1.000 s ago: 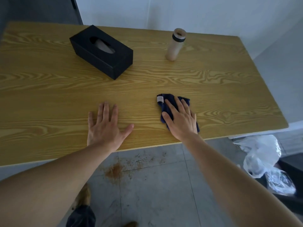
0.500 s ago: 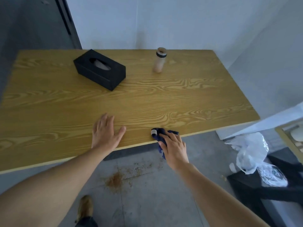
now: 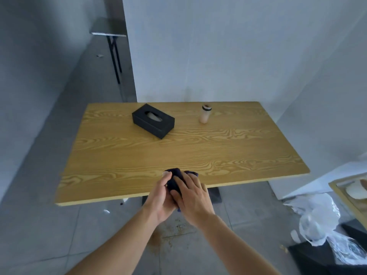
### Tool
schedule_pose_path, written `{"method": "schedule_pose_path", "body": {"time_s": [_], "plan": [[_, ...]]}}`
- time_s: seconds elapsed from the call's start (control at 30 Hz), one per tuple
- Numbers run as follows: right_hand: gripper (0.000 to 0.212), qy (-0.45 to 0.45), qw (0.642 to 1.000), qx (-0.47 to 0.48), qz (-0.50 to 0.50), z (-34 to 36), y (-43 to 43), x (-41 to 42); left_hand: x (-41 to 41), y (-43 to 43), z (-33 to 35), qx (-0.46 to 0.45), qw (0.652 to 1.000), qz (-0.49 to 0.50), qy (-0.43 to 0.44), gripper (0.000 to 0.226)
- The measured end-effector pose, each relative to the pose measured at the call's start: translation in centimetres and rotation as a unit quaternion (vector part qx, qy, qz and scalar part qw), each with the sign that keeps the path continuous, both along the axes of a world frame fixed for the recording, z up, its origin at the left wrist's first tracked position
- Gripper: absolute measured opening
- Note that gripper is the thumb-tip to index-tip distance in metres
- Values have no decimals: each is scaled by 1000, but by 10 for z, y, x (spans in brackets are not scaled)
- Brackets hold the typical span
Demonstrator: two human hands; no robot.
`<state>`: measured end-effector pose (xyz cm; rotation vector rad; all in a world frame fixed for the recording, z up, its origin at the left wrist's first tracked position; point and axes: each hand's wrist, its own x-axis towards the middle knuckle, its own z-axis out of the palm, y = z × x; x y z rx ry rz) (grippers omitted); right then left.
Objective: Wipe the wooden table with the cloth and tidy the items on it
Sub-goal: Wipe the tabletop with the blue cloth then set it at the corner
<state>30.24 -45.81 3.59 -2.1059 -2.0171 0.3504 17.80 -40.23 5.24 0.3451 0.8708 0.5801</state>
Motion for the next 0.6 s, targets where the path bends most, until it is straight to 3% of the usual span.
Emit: {"method": "schedule_pose_path", "body": {"time_s": [0.2,0.33,0.43,0.53,0.6], "plan": [[72,75,996,17,53,56,25,-41,-52,23,23,16,998,58,3,41],[63,196,979,49,21,70,64,-60,-85,55,36,36,994,100,-2,35],[45,345,934,36,-84,78,105,-73,-109,91,42,34,992,120,6,36],[43,453,874,-95,-146,77,153,-83,-133,134,41,30,991,127,16,38],[49,537,805,-192,-163,67,187,-93,-149,166,36,22,992,126,12,40]]}}
